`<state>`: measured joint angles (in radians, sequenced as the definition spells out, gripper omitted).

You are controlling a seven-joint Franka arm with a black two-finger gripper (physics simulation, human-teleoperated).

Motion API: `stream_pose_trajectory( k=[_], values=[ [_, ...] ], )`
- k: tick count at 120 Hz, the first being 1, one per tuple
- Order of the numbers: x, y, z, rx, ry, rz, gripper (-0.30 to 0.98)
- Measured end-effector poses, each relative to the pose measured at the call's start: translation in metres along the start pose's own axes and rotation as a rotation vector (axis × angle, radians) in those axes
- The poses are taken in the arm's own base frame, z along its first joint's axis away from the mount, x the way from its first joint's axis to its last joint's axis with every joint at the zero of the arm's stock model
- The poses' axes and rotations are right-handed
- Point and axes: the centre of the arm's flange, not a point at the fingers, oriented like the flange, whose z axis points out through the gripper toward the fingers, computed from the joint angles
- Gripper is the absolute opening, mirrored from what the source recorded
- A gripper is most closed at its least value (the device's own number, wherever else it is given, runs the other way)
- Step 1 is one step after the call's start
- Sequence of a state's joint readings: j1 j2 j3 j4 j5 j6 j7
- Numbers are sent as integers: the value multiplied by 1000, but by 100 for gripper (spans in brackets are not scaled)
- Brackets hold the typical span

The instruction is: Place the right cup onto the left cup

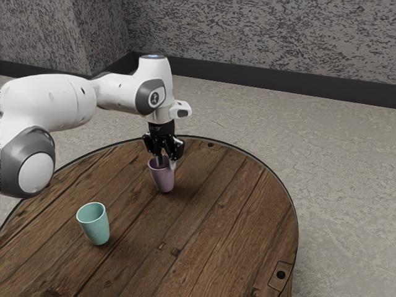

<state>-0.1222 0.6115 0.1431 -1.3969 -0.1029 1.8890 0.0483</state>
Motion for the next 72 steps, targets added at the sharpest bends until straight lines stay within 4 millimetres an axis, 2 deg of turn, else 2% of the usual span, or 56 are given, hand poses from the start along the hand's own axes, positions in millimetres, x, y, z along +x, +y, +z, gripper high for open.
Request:
stream_pose_trajectory(
  k=[23, 48, 72],
  values=[
    [11, -9, 21, -8, -11, -10, 21],
    [12, -5, 23, -12, -10, -8, 1],
    [13, -5, 20, -10, -1, -10, -6]
  ],
)
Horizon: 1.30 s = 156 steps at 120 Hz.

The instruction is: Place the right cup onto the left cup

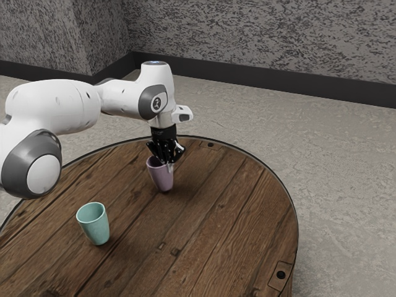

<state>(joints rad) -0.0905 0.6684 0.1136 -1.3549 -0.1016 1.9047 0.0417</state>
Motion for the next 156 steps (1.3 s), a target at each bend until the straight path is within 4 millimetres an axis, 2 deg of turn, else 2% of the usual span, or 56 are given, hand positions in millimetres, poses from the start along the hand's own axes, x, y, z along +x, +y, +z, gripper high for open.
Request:
stream_pose_trajectory(
  k=[15, 26, 61, 78, 97, 116, 131, 147, 156],
  values=[
    [-1, -3, -8, 7, 12, -7, -8],
    [-14, 7, -32, 13, 32, 3, -8],
    [-130, 22, -111, 10, 92, 17, -10],
    [-181, 30, -137, 33, 118, 15, -10],
    [-228, 41, -150, 66, 121, -18, -10],
    [-256, 40, -159, 109, 119, -113, -10],
    [-273, 49, -164, 113, 106, -171, -10],
    [-281, 49, -161, 107, 80, -229, -10],
    [-283, 37, -161, 103, 72, -292, -10]
  ],
)
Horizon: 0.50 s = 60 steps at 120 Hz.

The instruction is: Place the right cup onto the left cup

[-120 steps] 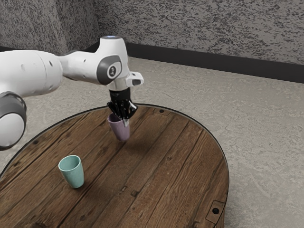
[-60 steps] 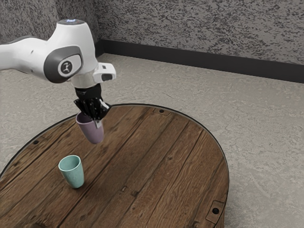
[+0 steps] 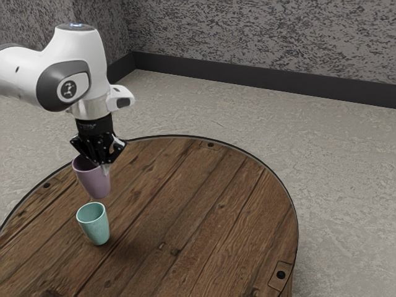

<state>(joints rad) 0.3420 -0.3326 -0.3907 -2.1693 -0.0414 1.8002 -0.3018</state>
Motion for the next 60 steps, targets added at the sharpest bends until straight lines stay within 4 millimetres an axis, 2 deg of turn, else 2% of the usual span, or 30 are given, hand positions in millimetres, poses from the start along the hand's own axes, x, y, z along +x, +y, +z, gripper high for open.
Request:
stream_pose_trajectory(
  k=[13, 29, 60],
  values=[
    [10, -20, 8, 5, -21, -108, -10],
    [16, -25, 17, 1, -43, -188, -10],
    [3, -38, 30, -25, -69, -323, -10]
  ],
)
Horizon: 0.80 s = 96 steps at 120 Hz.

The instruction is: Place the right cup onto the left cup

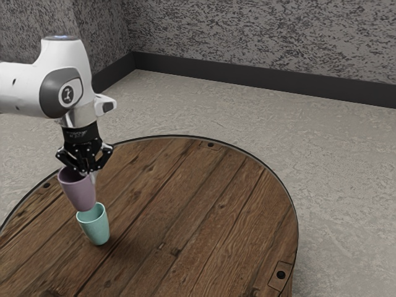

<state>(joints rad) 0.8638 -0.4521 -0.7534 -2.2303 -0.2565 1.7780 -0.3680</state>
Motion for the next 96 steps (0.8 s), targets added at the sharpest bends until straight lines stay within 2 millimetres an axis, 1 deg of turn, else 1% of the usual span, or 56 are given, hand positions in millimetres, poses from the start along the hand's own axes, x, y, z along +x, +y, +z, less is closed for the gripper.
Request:
stream_pose_trajectory(
  k=[44, 66, 96],
  values=[
    [18, -1, 18, -46, -34, -19, -10],
    [27, -7, 24, -51, -40, -33, -10],
    [41, -14, 38, -55, -60, -40, -10]
  ],
)
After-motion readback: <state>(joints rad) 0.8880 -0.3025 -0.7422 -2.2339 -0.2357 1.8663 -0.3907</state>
